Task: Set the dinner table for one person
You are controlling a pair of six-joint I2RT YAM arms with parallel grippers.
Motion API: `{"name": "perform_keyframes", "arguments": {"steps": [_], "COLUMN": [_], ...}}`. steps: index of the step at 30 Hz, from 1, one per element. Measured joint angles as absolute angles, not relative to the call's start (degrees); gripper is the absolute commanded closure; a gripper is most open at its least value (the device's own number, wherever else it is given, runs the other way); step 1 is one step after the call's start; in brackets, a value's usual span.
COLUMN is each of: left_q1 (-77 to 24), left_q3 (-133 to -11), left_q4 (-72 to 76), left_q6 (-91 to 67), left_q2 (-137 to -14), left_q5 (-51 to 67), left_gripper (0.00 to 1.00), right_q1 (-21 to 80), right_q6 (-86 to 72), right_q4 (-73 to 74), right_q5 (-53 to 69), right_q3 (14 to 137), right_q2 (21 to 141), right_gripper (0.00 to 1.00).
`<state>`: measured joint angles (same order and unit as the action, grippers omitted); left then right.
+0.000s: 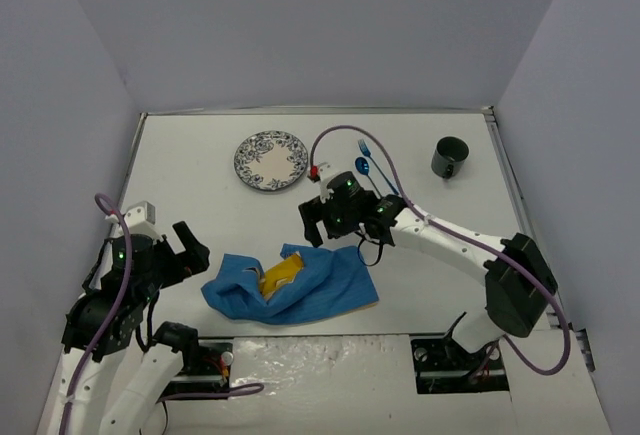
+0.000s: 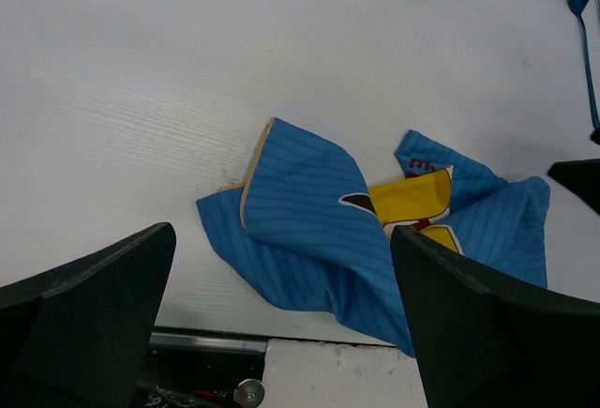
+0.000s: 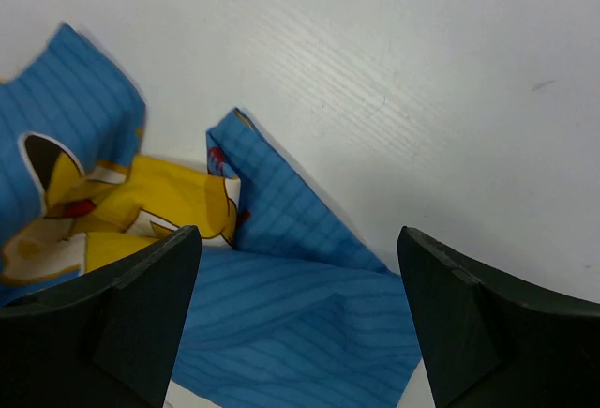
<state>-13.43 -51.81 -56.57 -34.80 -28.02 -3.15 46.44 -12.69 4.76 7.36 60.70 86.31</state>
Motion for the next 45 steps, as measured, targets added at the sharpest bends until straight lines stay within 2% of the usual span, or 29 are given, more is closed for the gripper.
{"name": "perform_keyframes", "arguments": {"steps": [7, 15, 18, 22, 23, 25, 29, 31, 38, 45], "left_q1": [-13.43, -13.43, -13.43, -13.43, -13.43, -13.43, -13.43, -13.43, -13.43, -13.43], "left_q3": [-51.81, -51.83, -51.83, -51.86, -51.86, -51.86, -51.86, -51.86, -51.58, -48.16], "left_q4": [-55.05, -55.02, -55.02, -55.02, -55.01, -55.0, -55.0, -54.98, -53.93, -50.6], "left_q6": [-34.75, -34.58, -34.48, -34.46, -34.46, -34.46, -34.47, -34.48, -34.68, -36.51], "left_q2": [-28.03, -28.03, -28.03, -28.03, -28.03, -28.03, -28.01, -28.01, -28.02, -28.82], "left_q5": [-1.21, -0.24, 0.37, 0.75, 0.86, 0.96, 1.07, 1.08, 1.12, 1.38], "left_gripper": [0.03, 0.03, 0.03, 0.03, 0.03, 0.03, 0.03, 0.03, 0.03, 0.05], "right_q1": [47.47, 53.53, 55.06, 55.72, 55.84, 56.08, 56.31, 56.36, 55.64, 51.01], "right_q6": [-7.45, -3.51, -2.67, -2.02, -2.04, -2.1, -3.2, -4.57, -8.1, -13.76], "right_q4": [5.14, 4.69, 3.82, 2.7, 2.5, 2.23, 1.23, 0.92, 1.65, 4.03], "right_q5": [11.33, 12.04, 11.94, 10.49, 9.85, 8.3, 5.46, 4.18, -2.28, -6.96], "right_q3": [60.42, 60.36, 59.79, 59.24, 59.19, 59.12, 59.13, 59.13, 56.96, 54.34], "right_q2": [96.98, 99.87, 101.23, 102.27, 102.34, 102.54, 102.96, 102.95, 100.26, 90.05], "right_gripper": [0.13, 0.06, 0.08, 0.2, 0.27, 0.51, 0.91, 1.0, 1.0, 1.0]}}
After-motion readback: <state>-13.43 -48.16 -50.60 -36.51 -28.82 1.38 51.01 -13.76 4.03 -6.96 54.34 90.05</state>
